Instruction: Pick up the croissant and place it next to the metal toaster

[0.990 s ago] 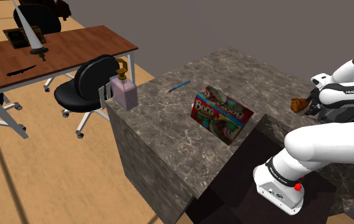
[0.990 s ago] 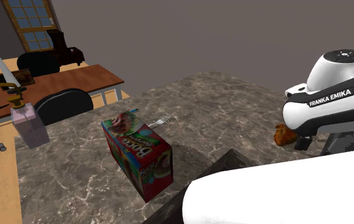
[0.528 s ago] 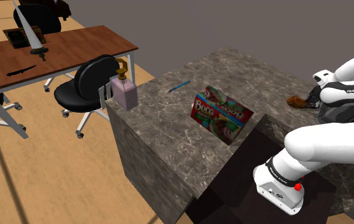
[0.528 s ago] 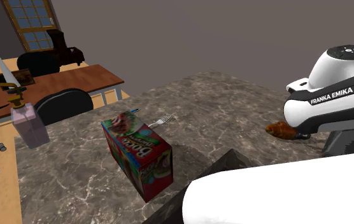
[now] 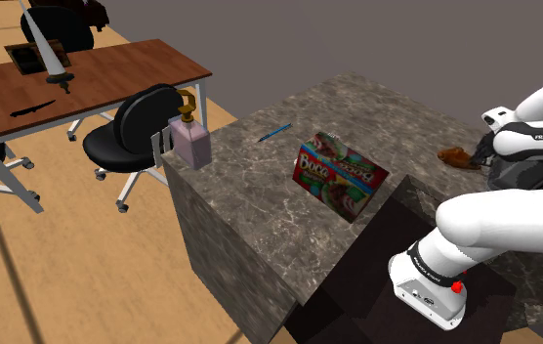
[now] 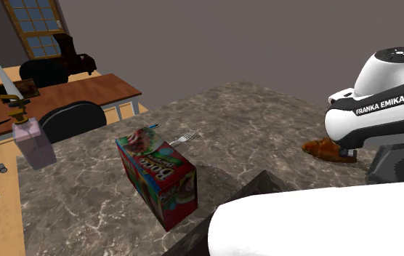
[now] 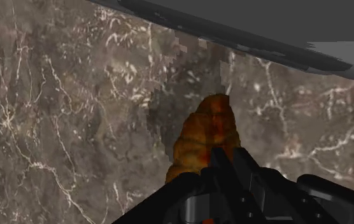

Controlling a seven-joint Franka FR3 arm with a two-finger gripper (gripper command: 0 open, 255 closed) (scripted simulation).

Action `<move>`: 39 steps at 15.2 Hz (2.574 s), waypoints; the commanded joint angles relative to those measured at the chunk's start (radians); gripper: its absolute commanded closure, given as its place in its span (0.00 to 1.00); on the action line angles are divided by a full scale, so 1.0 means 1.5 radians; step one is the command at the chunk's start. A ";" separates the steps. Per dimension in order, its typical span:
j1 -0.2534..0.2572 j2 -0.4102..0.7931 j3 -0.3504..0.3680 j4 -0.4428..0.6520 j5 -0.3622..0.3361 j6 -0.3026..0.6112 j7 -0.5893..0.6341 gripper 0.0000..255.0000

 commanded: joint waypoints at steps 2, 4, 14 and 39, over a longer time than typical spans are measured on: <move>-0.006 -0.023 0.020 0.002 0.018 -0.044 -0.013 1.00; -0.005 -0.023 0.020 0.003 0.018 -0.042 -0.012 1.00; 0.320 0.123 -0.120 0.173 0.275 -0.177 -0.184 0.00; 0.357 0.156 -0.169 0.166 0.286 -0.133 -0.194 1.00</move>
